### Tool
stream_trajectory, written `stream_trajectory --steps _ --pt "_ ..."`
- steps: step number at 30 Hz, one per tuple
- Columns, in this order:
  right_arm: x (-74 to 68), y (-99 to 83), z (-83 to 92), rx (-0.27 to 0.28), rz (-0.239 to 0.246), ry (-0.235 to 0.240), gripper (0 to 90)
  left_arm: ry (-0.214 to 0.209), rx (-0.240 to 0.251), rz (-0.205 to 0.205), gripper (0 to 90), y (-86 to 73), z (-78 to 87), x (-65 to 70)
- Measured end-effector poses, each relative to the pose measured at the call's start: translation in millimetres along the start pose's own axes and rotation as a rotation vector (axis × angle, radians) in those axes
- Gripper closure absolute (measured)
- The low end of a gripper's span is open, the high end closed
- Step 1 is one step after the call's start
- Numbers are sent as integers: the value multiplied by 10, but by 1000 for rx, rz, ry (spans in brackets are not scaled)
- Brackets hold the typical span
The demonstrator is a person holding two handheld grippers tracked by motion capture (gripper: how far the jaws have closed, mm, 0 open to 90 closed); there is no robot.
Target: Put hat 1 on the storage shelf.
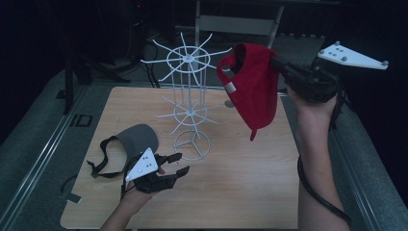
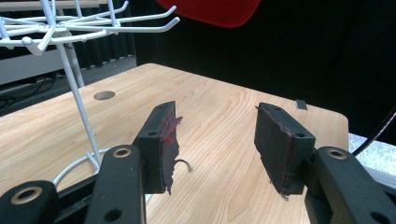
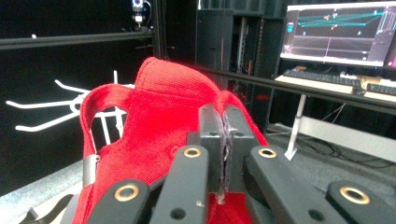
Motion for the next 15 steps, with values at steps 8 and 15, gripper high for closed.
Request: stream_trajectory --steps 8,15 --pt "48 -186 -138 -56 -4 -4 883 8 0 9 497 -37 27 -5" --pt "68 -349 -157 -81 11 13 882 16 5 17 497 -48 50 -15"
Point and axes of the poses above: each handheld gripper's, and its own axes: z roughly backward along the jaws, y roughly out of its top, x roughly to its right, the point moved 2 cm from there along -z, roughly forward along the jaws, and after that the axes turned 12 degrees about -z, right-handed, at the moved point
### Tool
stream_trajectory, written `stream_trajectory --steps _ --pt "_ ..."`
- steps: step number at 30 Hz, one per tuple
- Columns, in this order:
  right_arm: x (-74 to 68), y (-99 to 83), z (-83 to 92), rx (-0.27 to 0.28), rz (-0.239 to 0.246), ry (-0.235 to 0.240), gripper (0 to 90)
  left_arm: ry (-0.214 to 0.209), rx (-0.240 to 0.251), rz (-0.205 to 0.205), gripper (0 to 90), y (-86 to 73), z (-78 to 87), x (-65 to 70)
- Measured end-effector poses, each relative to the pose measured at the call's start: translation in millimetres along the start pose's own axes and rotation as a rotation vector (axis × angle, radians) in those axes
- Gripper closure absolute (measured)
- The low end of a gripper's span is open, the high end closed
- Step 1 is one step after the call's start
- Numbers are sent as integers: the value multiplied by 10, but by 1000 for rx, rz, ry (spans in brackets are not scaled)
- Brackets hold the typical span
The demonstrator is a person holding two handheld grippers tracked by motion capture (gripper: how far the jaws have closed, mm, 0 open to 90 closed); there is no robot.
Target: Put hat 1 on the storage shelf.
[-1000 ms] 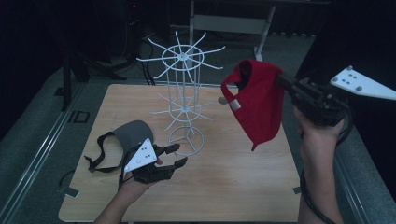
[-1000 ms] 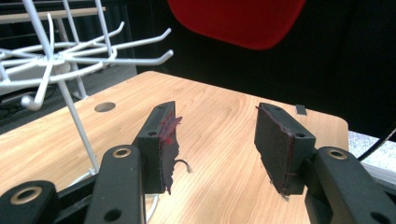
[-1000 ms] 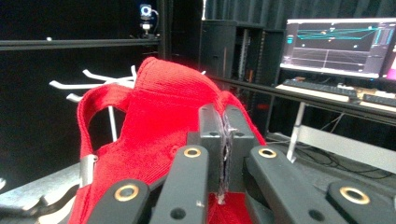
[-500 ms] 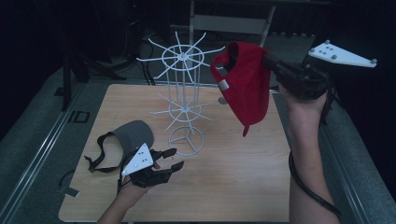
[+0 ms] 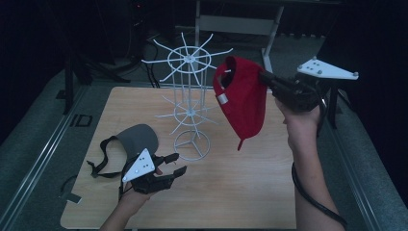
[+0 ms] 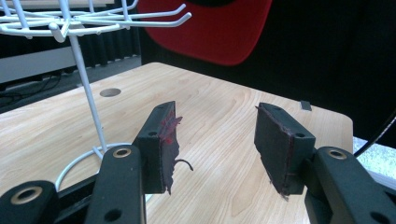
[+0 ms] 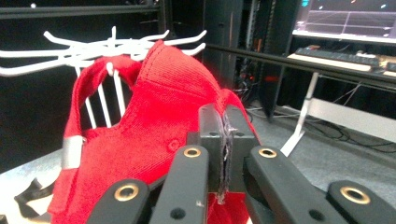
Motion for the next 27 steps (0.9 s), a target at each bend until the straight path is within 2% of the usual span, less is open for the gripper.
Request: stream_trajectory --steps 9,16,18,27 --pt "2 -213 -14 -34 11 14 880 0 -3 5 497 -21 -4 9" --pt "14 -300 9 -30 6 33 842 2 -4 7 497 -23 10 3" --pt "13 -334 45 -24 11 39 768 5 -4 6 497 -24 21 -2" --pt "49 -454 185 -31 26 67 603 6 -17 12 498 -59 43 -13"
Point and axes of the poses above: each handheld gripper's, and its own axes: z roughly backward along the jaws, y roughly out of its top, x roughly to its right, the point moved 2 cm from there along -z, roughly forward along the jaws, and after that the axes turned 12 degrees about -z, right-handed, at the moved point
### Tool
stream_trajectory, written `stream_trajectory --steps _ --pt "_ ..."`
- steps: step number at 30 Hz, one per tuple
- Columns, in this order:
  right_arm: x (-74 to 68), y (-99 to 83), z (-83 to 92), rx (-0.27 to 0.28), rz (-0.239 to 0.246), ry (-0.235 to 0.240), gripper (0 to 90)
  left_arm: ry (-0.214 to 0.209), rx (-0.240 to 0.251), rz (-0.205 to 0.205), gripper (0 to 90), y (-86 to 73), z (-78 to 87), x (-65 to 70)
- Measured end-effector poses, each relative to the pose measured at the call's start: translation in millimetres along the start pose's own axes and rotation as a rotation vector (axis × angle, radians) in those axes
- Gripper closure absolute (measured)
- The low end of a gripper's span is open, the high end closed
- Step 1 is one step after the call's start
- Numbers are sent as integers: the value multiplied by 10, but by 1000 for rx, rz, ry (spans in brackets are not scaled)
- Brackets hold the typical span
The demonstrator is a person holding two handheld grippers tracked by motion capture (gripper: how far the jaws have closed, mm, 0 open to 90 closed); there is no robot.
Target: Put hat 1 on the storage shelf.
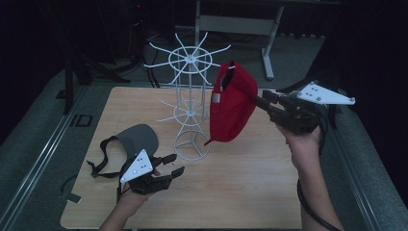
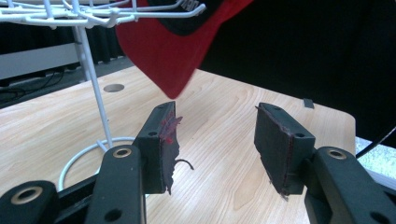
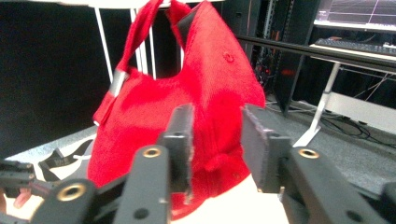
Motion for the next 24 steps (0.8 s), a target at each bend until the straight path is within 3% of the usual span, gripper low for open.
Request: stream_trajectory --steps 8,10,13,24 --pt "72 -189 129 -49 7 -8 386 9 -3 6 498 -22 38 -18" --pt "117 -271 141 -74 2 -15 380 12 -4 7 498 -30 42 -16" --pt "208 -390 173 -76 -41 -40 360 16 -6 7 498 -45 49 -17" --pt "507 -903 259 -109 -80 -112 147 35 -20 22 498 -128 112 -37"
Point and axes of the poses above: each handheld gripper's, and its own axes: z roughly backward along the jaws, y roughly out of its top, x roughly to its right, the point moved 2 cm from there along -z, roughly forward along the jaws, and after that the axes turned 12 degrees about -z, right-handed, at the moved point
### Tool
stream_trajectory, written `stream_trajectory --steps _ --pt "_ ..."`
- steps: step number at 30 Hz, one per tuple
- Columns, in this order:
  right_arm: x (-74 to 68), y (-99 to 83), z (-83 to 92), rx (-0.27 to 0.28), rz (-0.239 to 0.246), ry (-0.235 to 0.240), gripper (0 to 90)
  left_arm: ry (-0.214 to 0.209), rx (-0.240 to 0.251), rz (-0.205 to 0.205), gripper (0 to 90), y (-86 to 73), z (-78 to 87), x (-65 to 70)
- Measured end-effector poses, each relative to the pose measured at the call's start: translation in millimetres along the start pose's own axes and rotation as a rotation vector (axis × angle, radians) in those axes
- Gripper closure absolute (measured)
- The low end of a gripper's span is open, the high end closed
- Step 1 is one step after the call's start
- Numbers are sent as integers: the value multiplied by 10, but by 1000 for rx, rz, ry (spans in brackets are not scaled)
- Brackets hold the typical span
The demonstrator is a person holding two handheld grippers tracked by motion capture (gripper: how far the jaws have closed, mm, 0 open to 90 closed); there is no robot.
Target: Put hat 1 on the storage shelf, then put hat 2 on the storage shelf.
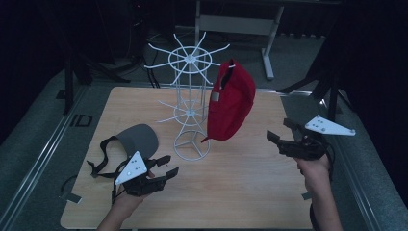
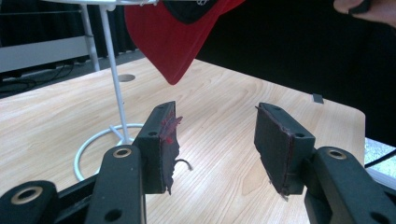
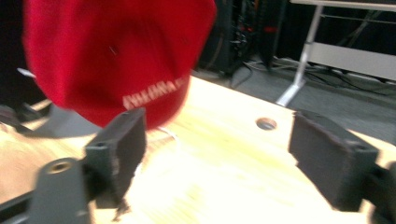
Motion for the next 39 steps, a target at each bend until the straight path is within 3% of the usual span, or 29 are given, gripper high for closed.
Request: stream_trajectory --steps 3,7,9,15,19,22,31,39 --pt "91 -147 -12 -12 -25 21 140 1 -4 2 498 -28 13 -2" --pt "204 -361 -9 0 -39 -19 145 16 -9 0 498 -74 48 -11" --pt "271 -478 -15 -10 -48 -44 145 30 -9 6 498 -117 71 -33" --pt "453 -838 -36 -44 -59 -55 140 65 -41 30 498 -279 136 -103" --pt "556 -1016 -23 -49 -65 -103 141 96 -53 38 498 -379 196 -152" --pt "624 -1123 -16 -58 -99 -127 143 121 -69 41 498 -441 239 -184" --pt "787 -1394 -19 -103 -109 -202 143 191 -105 48 499 -579 445 -299" --pt "886 -1537 -9 -123 -145 -256 143 249 -121 86 506 -736 640 -386"
Point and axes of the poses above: each handheld gripper's, and its own axes: z roughly backward along the jaws, y roughly out of its top, x roughly to its right, the point moved 2 cm from there along -z, roughly forward along the jaws, and after that the axes turned 12 degrees about -z, right-handed, at the moved point
